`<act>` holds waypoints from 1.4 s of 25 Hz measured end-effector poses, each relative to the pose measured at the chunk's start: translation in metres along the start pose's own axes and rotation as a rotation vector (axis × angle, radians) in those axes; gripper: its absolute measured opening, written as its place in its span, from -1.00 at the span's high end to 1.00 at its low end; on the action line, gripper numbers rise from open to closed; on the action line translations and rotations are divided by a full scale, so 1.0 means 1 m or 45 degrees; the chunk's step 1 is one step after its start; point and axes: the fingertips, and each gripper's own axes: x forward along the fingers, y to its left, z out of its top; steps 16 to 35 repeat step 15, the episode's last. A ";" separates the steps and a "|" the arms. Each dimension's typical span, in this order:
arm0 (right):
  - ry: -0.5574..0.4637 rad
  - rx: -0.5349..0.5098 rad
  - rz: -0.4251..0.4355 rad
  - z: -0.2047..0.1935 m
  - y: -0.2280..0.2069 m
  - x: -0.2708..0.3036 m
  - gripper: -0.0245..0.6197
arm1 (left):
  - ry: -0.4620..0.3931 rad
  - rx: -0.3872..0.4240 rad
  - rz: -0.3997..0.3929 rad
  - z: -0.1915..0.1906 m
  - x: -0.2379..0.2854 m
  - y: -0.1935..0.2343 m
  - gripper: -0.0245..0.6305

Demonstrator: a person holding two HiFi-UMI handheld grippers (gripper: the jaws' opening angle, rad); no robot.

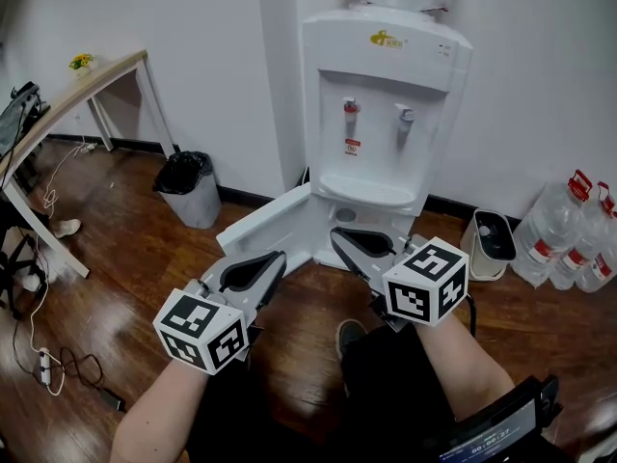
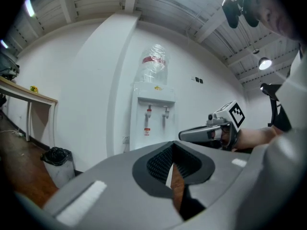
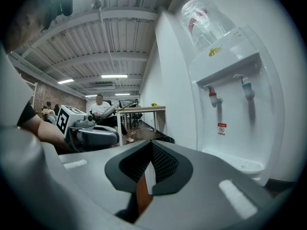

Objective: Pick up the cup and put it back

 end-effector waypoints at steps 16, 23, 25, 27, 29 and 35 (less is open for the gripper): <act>-0.011 0.016 0.007 -0.003 0.002 -0.003 0.92 | 0.014 0.021 0.011 -0.004 0.002 -0.003 0.28; -0.011 0.016 0.007 -0.003 0.002 -0.003 0.92 | 0.014 0.021 0.011 -0.004 0.002 -0.003 0.28; -0.011 0.016 0.007 -0.003 0.002 -0.003 0.92 | 0.014 0.021 0.011 -0.004 0.002 -0.003 0.28; -0.011 0.016 0.007 -0.003 0.002 -0.003 0.92 | 0.014 0.021 0.011 -0.004 0.002 -0.003 0.28; -0.011 0.016 0.007 -0.003 0.002 -0.003 0.92 | 0.014 0.021 0.011 -0.004 0.002 -0.003 0.28; -0.011 0.016 0.007 -0.003 0.002 -0.003 0.92 | 0.014 0.021 0.011 -0.004 0.002 -0.003 0.28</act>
